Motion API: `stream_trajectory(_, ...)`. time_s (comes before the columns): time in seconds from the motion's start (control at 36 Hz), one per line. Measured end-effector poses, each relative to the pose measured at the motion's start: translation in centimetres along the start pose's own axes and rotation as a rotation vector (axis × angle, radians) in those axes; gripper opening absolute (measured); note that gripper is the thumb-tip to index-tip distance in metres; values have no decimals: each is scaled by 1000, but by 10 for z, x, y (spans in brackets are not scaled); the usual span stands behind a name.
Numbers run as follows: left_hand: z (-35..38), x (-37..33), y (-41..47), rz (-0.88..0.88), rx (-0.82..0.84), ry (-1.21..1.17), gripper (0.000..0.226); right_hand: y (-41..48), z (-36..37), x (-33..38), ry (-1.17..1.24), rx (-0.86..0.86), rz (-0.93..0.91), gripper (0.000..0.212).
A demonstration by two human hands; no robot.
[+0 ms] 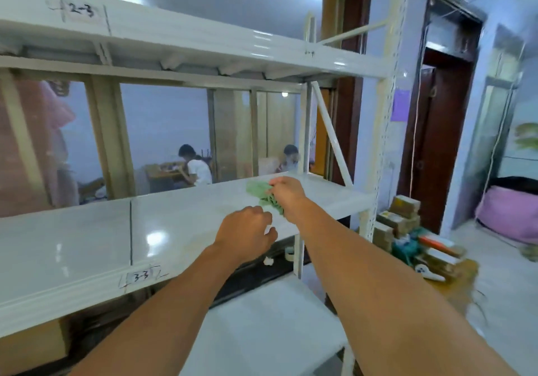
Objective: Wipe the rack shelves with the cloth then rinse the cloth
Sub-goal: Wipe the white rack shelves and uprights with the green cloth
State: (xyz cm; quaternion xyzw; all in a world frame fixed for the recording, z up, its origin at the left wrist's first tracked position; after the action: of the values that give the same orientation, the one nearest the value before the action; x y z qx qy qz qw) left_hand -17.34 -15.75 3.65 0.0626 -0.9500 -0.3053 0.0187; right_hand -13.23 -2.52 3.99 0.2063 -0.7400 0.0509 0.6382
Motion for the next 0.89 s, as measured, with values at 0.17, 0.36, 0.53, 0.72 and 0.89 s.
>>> stream_trajectory(0.17, 44, -34, 54, -23, 65, 27, 36, 58, -57, -34, 122, -18, 38, 28)
stream_trajectory(0.36, 97, -54, 112, -36, 125, 11, 36, 132, -103, -74, 136, -98, 31, 29)
stream_trajectory(0.53, 143, -60, 168, -61, 133, -16, 37, 206, -133, -94, 94, -162, 42, 22)
stream_trajectory(0.72, 181, -70, 213, -75, 121, -91, 39, 306, -147, -115, 146, -193, 111, 31)
stream_trajectory(0.89, 192, -78, 225, -53, 147, -13, 36, 360, -142, -124, 159, -137, 114, 29)
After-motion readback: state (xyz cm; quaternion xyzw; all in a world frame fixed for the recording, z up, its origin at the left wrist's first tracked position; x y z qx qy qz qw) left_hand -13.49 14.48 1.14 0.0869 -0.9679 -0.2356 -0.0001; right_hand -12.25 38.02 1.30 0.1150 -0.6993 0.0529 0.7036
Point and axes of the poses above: each hand's wrist, its own y-axis towards the middle knuckle, its own z-axis out of the palm, x = y × z, the point moved 10 cm from there along y, towards the middle knuckle, and after that the axes turned 3 degrees about -z, right-handed, at the moved point
